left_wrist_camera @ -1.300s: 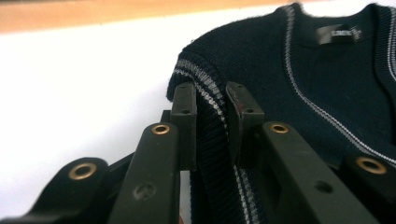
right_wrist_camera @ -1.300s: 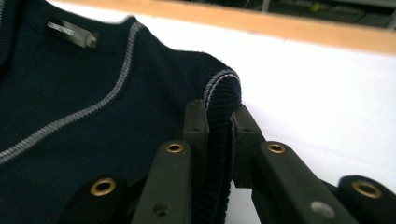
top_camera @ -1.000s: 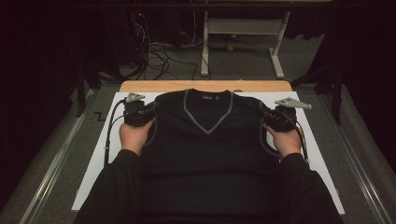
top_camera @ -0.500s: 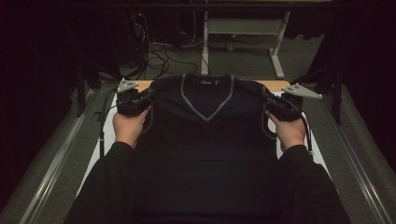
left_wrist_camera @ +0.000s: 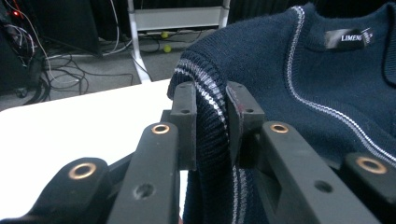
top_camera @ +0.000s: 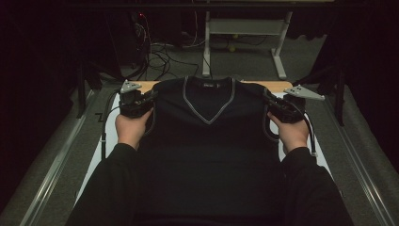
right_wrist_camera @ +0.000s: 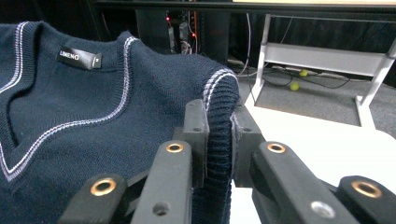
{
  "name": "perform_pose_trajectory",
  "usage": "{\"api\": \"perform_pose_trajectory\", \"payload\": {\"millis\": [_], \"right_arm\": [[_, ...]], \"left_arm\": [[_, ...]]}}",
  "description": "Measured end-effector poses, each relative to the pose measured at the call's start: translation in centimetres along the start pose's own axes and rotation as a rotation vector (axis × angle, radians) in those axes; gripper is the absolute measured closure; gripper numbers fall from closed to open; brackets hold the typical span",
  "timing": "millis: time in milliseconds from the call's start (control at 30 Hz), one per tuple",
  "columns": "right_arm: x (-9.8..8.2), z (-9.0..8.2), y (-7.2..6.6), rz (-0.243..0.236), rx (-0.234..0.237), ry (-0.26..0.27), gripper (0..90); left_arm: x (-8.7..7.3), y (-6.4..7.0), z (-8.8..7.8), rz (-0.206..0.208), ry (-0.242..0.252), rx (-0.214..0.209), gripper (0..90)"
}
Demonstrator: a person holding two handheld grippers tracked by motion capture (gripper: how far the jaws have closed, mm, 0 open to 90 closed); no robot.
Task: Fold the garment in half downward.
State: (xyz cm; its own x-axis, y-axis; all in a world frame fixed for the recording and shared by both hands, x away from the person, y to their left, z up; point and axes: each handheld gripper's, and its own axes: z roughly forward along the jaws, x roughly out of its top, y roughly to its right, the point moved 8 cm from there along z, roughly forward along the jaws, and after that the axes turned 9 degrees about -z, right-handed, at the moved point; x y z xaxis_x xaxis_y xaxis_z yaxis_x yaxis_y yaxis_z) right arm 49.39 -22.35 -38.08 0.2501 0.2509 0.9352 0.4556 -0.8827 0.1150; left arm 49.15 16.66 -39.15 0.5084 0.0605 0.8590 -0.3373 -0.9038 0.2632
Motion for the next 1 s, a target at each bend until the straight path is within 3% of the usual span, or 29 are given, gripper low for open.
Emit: {"api": "perform_pose_trajectory", "payload": {"millis": [200,400,667,1000], "right_arm": [[-0.8,-0.1,-0.2,0.008,0.016,-0.02,80.7],[-1.7,-0.8,-0.9,0.004,0.031,-0.016,80.7],[-3.5,-3.1,-2.3,-0.019,0.061,-0.001,80.7],[-6.7,-5.8,-4.0,-0.044,0.093,-0.006,80.6]], "left_arm": [[-0.7,0.3,-0.1,0.011,-0.022,-0.015,71.5],[-2.2,0.5,-0.9,-0.022,-0.015,-0.044,71.5],[-4.4,1.1,-3.0,0.003,-0.008,-0.086,71.5],[-8.1,1.8,-5.0,-0.002,-0.022,-0.144,71.5]]}}
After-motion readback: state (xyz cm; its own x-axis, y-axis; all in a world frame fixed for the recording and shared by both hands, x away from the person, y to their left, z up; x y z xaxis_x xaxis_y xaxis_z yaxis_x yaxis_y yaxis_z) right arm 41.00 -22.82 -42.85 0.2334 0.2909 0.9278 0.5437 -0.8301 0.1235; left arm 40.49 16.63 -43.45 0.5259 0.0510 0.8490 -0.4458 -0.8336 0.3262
